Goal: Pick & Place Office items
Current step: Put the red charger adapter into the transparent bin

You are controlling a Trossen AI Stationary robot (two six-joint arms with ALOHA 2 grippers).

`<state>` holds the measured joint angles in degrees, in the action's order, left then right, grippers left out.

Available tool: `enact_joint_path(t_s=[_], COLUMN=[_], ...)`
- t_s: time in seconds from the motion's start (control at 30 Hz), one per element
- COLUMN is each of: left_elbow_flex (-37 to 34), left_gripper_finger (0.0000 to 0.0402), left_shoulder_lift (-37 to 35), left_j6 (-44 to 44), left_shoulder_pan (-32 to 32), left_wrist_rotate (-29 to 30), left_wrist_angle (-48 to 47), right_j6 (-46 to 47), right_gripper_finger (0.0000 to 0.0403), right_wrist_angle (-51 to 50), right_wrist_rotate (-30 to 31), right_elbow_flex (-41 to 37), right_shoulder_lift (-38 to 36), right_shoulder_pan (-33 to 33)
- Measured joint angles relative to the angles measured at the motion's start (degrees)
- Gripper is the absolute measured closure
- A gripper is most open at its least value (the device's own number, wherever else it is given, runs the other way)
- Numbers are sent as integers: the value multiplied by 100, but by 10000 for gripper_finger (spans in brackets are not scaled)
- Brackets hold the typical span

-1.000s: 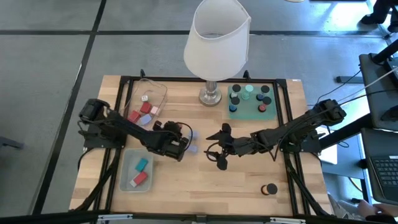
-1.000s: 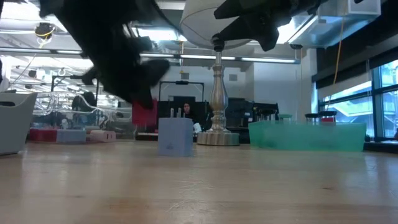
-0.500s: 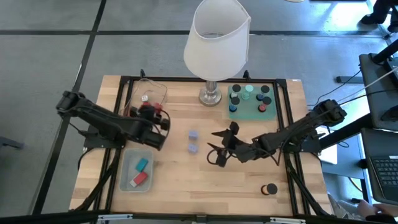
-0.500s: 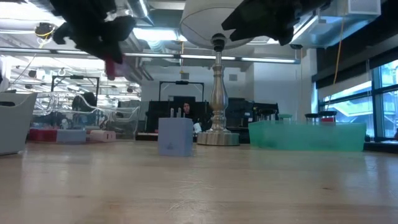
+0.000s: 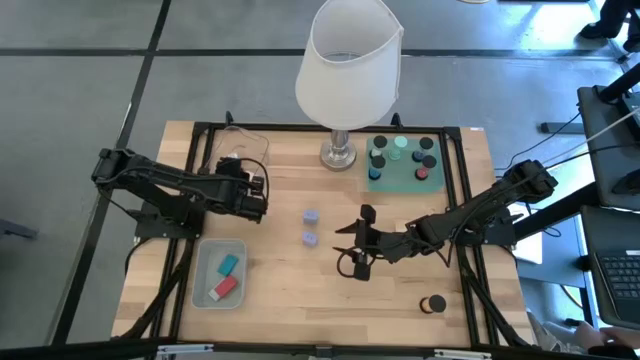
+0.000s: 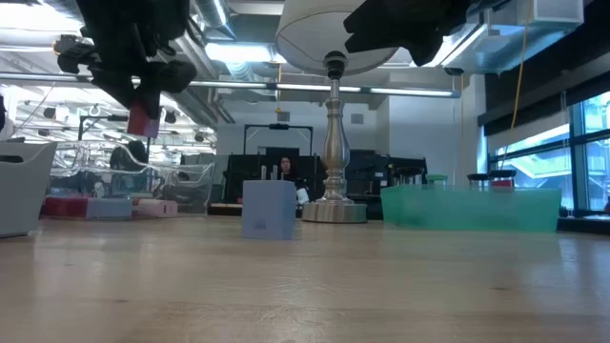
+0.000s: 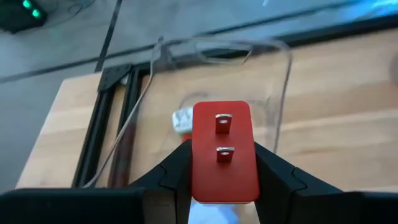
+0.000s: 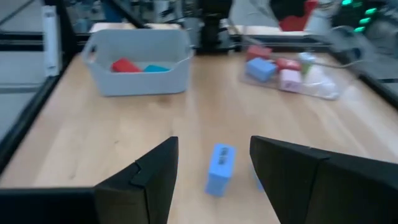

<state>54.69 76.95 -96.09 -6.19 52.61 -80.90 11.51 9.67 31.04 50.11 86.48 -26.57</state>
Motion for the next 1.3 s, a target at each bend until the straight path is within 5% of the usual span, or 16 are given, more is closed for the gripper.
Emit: enact_joint_path(t_s=[0.27, 0.77, 1.3], left_elbow_flex=[-1, -1, -1], left_gripper_finger=[282, 281, 238], left_shoulder_lift=[230, 1135, 1180], left_j6=[459, 1227, 1648], left_shoulder_pan=[238, 601, 899], left_wrist_rotate=[-741, -1139, -1119], left_wrist_angle=[53, 307, 305], right_j6=[-1, -2, -3], right_gripper_finger=[199, 199, 199], right_wrist_angle=[4, 8, 9], right_wrist_rotate=[-801, -811, -795], right_elbow_flex=[0, 0, 0], right_shoulder_lift=[0, 0, 0], right_shoulder_pan=[0, 0, 0])
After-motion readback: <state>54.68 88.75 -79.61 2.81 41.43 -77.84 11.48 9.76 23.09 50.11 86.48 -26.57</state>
